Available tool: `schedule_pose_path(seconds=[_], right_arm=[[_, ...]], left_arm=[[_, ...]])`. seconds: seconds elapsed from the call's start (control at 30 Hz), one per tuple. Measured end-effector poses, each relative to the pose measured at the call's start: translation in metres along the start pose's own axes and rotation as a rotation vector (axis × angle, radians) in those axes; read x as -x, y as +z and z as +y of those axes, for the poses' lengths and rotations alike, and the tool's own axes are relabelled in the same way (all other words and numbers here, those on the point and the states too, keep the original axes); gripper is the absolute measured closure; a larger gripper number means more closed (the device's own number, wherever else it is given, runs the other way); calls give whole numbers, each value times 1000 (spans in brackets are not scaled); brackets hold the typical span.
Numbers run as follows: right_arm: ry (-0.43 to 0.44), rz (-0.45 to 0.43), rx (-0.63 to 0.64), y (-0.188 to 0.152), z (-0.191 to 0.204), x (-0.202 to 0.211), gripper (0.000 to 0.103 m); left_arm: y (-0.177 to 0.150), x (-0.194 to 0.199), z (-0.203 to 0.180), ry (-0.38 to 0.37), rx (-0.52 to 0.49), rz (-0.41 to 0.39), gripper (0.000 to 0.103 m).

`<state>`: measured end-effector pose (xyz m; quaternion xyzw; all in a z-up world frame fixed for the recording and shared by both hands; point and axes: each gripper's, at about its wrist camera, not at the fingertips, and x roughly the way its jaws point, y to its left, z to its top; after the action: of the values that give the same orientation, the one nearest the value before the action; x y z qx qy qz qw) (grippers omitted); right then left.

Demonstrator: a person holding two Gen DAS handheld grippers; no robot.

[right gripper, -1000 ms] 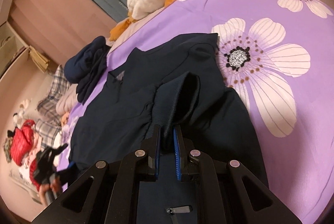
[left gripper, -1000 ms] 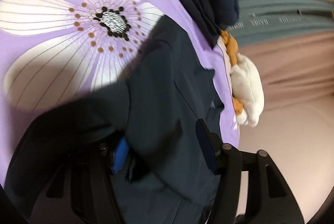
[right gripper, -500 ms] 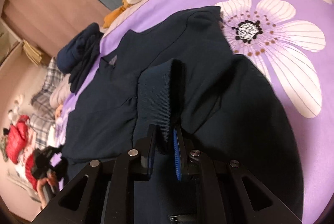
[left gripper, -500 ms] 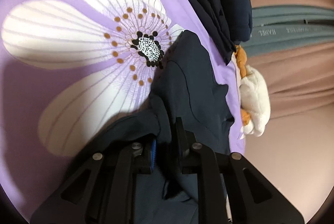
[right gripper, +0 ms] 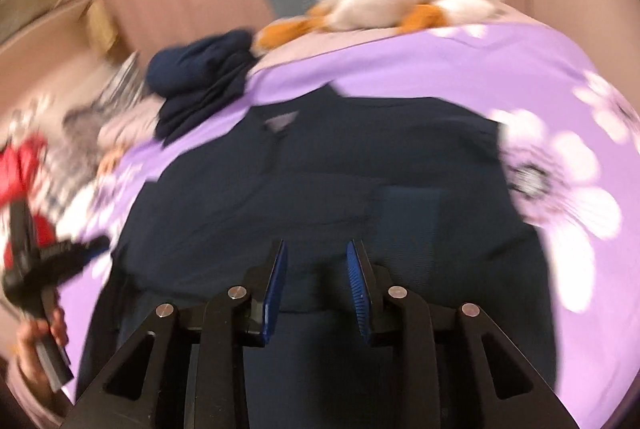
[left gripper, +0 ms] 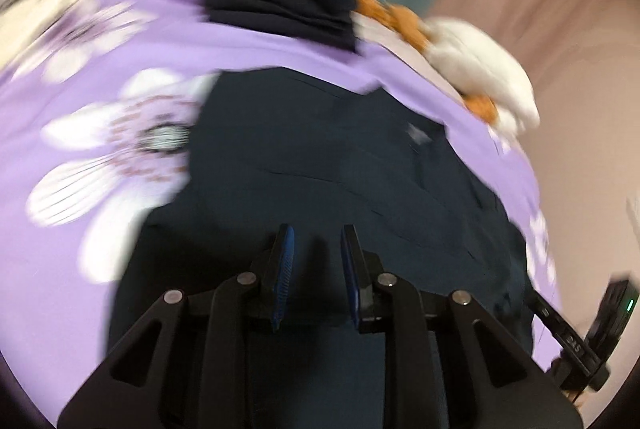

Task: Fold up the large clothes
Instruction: 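Release the cuff and raise both tools above the jacket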

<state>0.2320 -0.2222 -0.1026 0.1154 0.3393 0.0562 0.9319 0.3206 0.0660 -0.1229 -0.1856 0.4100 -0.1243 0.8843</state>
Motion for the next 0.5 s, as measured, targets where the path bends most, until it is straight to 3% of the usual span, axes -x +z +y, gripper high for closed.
schedule_pose_path(seconds=[0.13,0.2,0.27,0.4,0.5], right_arm=[[-27,79,123,-6,31,-36,72],[-69,122,151,-13,32,-49,72],[-87,167,137,-20,20,-61,72],[-3,148,51,-20,-4,-57,73],[40,152,-18,-18,-10,-44,70]], left_arm=[[-13,-35,-20,40,-73,77,80],[-22,-54,-11,75,-64,124,80],[-24,-58,-5,62,-61,118,80],[-21,-55,1,50,-49,133,80],[-23,-28,5,6,-5,128,76]])
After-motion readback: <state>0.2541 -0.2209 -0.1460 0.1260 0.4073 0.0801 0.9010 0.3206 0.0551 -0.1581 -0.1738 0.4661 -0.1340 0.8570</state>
